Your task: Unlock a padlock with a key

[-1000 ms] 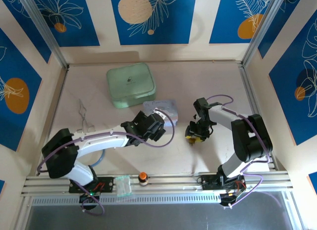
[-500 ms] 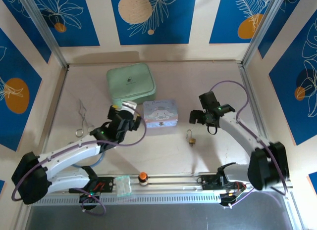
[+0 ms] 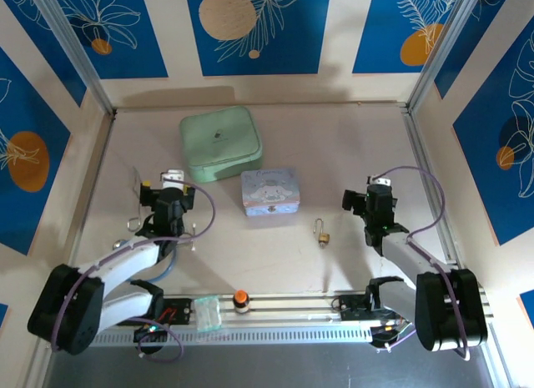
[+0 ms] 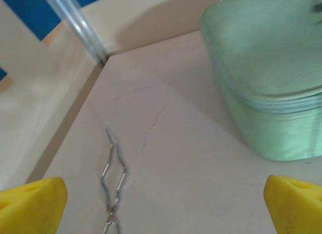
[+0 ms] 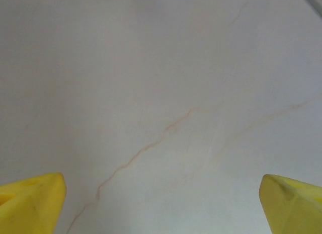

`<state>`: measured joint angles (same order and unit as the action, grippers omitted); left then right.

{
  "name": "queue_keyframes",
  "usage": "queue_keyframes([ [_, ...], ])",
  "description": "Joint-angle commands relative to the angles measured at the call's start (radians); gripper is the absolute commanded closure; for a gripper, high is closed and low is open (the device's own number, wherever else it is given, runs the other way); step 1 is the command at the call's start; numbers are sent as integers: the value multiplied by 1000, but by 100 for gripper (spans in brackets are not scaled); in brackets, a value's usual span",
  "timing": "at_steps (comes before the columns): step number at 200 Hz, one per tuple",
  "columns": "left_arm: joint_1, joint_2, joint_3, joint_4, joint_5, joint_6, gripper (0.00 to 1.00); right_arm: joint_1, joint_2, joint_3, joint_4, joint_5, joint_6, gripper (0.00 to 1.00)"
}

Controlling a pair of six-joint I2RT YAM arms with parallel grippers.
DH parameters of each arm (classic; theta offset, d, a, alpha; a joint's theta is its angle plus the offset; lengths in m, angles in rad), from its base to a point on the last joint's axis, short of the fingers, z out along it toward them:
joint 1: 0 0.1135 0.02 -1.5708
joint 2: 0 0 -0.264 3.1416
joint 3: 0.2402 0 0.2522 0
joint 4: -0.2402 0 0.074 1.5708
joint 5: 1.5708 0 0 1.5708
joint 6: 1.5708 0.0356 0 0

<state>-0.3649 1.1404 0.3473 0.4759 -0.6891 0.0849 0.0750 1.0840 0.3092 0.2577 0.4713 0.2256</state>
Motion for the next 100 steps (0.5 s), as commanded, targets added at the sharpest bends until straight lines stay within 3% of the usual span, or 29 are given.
queue_keyframes([
  [1, 93, 112, -40, 221, 105, -37, 1, -51, -6, -61, 343, -85, 15, 1],
  [27, 202, 219, -48, 415, 230, -81, 1, -85, 82, -53, 433, -106, 6, 1],
  [41, 258, 252, -41, 417, 296, -131, 1, -89, 122, -37, 459, -142, 18, 1],
  [51, 305, 324, -57, 533, 348, -149, 1, -89, 171, -33, 522, -153, 21, 0],
  [67, 310, 296, -43, 456, 411, -145, 1, -85, 218, 15, 502, -180, -12, 0],
  [100, 310, 356, -40, 523, 492, -114, 1, -52, 339, 64, 546, -207, -82, 1],
])
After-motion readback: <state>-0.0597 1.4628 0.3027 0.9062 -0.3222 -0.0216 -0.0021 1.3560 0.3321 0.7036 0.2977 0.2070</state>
